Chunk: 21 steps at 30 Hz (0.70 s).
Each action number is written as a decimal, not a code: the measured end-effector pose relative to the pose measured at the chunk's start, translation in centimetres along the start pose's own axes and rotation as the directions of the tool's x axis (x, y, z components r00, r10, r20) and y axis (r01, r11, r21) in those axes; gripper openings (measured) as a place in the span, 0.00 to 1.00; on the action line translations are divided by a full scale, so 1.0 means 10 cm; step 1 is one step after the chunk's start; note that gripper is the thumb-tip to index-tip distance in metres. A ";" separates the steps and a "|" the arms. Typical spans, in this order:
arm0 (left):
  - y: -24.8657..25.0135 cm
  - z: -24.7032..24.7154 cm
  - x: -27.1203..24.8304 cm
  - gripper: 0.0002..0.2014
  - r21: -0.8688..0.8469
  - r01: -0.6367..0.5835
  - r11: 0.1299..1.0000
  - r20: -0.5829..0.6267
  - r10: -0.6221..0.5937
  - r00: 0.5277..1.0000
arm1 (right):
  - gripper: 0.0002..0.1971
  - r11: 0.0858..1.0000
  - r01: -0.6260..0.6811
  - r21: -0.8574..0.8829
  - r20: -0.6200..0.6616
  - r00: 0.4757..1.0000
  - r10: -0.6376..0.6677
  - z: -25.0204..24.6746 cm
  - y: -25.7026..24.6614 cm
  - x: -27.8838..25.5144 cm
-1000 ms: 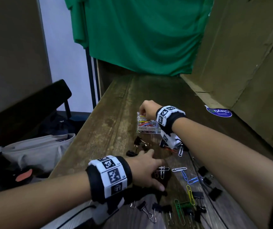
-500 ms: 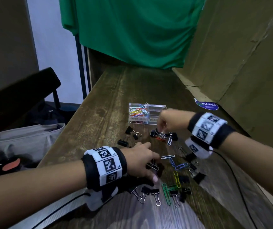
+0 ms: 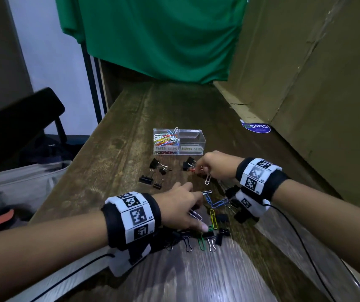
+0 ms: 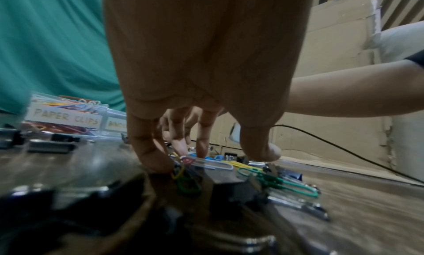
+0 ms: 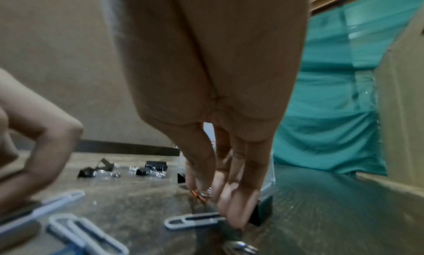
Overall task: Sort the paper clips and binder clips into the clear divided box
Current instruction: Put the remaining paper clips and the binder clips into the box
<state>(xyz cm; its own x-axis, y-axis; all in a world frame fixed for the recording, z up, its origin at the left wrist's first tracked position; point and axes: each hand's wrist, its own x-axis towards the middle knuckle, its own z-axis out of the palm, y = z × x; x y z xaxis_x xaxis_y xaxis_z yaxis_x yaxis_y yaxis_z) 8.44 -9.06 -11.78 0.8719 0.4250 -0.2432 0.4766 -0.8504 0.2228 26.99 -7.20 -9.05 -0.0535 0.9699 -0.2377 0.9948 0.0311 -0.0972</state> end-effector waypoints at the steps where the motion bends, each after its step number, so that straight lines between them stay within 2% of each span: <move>1: 0.05 0.01 0.01 0.33 -0.003 -0.005 1.000 -0.006 0.005 1.000 | 0.22 1.000 -0.007 -0.008 0.004 1.000 0.007 0.01 -0.01 -0.01; 4: 0.08 -0.01 0.07 0.31 -0.043 -0.013 0.999 -0.014 0.012 1.000 | 0.23 0.999 0.010 -0.032 0.032 0.999 -0.009 0.05 -0.07 -0.08; 10: -0.14 -0.14 0.14 0.21 -0.090 -0.018 0.996 -0.096 0.009 0.995 | 0.14 0.992 0.125 0.010 0.101 0.987 -0.125 0.03 -0.16 -0.36; 13: -0.20 -0.17 0.15 0.17 -0.071 -0.015 0.997 -0.141 0.005 0.990 | 0.22 0.991 0.131 0.041 0.123 0.983 -0.135 0.01 -0.11 -0.40; 15: -0.19 -0.14 0.15 0.19 -0.049 -0.011 0.999 -0.133 0.004 0.991 | 0.24 0.993 0.115 0.033 0.138 0.983 -0.118 0.06 -0.11 -0.40; 17: -0.18 -0.12 0.18 0.22 -0.031 -0.002 1.000 -0.124 -0.002 0.992 | 0.15 0.993 0.107 0.054 0.101 0.989 -0.112 0.12 -0.17 -0.39; 20: -0.22 -0.15 0.22 0.22 -0.054 0.027 0.998 -0.135 -0.034 0.990 | 0.17 0.989 0.113 0.096 0.050 0.992 -0.118 0.13 -0.20 -0.38; 21: -0.24 -0.17 0.22 0.22 -0.054 0.027 0.998 -0.145 -0.035 0.989 | 0.13 0.990 0.103 0.093 0.058 0.992 -0.109 0.12 -0.20 -0.38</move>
<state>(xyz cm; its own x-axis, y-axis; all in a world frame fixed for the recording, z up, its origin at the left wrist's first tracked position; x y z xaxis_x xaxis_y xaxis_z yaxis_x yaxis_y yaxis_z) 9.39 -5.61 -11.21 0.8617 0.4951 -0.1114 0.5058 -0.8203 0.2670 25.06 -11.28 -9.08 -0.1664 0.9450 -0.2817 0.9715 0.1082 -0.2108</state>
